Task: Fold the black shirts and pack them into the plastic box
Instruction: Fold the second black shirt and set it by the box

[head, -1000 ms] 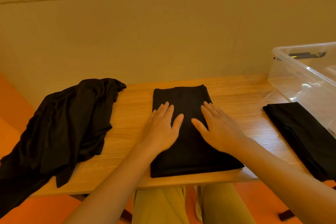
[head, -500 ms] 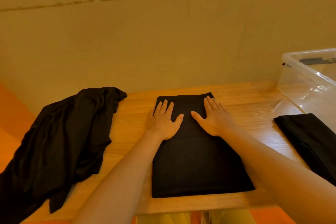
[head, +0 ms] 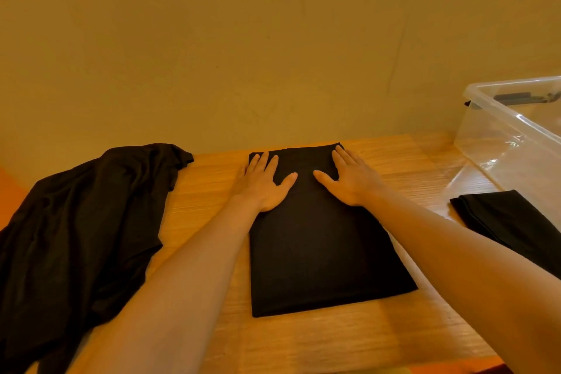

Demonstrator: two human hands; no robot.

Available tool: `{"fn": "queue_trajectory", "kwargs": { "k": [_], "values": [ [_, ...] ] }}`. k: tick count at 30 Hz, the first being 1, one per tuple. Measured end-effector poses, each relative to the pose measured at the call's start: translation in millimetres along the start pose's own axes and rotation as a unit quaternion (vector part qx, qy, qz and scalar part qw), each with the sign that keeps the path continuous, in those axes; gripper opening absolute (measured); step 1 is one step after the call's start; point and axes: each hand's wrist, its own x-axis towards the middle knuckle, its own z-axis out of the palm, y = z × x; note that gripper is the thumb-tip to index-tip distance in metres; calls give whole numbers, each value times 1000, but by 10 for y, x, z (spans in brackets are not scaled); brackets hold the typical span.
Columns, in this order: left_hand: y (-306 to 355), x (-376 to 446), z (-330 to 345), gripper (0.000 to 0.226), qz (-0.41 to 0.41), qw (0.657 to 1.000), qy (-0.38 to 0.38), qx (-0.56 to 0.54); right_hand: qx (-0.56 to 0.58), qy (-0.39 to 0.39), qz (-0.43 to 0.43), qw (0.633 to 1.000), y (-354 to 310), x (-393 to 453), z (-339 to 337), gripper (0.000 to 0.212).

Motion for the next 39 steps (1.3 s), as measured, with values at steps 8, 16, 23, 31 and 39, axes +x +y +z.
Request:
{"fn": "queue_trajectory", "kwargs": {
  "k": [8,16,23,31,39],
  "values": [
    [-65,-209,-40,59,47,994,75,-60,0,63,-55,996,33,-120,-48,74],
    [-255,-1499,8,67,222,970,53,-81,30,44,-179,982,107,-1494,-81,62],
    [-272,-2206,181,65,241,967,14,-81,35,22,-189,981,333,-2194,107,78],
    [-372,-2642,372,71,267,957,89,-66,11,44,-233,972,520,-2713,282,71],
    [-353,-2784,436,30,362,890,268,-69,92,204,-287,931,561,-2865,360,40]
  ]
}}
